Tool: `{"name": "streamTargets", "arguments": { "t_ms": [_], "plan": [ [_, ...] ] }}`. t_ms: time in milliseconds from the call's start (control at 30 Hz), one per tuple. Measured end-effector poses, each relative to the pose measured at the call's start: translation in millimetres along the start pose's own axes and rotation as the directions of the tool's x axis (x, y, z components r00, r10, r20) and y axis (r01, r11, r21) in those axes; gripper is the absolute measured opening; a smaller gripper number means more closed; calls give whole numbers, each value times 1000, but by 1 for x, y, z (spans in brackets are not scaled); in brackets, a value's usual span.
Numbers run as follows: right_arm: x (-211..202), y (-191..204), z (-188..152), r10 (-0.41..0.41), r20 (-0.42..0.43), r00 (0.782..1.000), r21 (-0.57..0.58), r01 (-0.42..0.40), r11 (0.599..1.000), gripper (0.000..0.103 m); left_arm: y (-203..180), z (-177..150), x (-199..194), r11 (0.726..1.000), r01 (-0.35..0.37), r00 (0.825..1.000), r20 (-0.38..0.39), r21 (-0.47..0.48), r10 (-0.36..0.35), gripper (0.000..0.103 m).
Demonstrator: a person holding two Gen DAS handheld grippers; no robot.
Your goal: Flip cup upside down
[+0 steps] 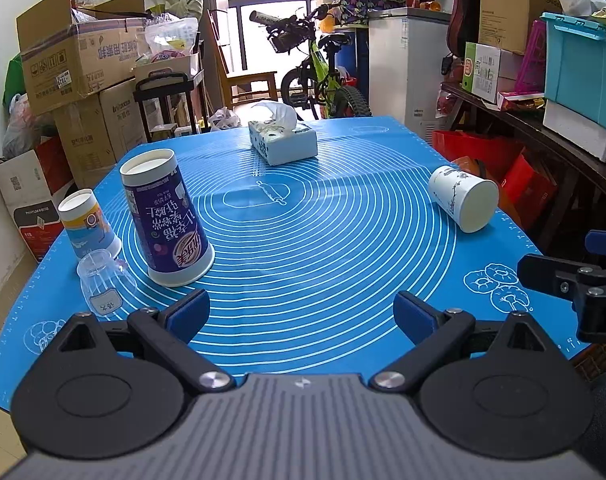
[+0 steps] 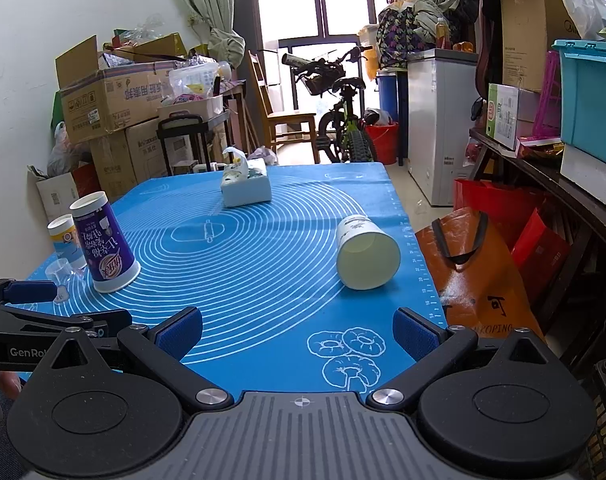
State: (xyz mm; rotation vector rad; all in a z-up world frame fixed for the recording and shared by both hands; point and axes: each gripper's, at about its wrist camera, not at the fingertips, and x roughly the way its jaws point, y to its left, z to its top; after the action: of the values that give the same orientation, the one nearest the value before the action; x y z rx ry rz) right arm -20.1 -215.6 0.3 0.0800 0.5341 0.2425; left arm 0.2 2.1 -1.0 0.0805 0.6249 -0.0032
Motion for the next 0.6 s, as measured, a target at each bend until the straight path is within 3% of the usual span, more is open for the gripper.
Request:
{"name": "streamTargets", "arguments": {
  "t_ms": [600],
  "plan": [
    [1, 0, 0, 0, 0, 1000, 0, 0, 1000, 101, 0, 0, 0, 1000, -3, 1000, -4, 3, 3, 97]
  ]
}}
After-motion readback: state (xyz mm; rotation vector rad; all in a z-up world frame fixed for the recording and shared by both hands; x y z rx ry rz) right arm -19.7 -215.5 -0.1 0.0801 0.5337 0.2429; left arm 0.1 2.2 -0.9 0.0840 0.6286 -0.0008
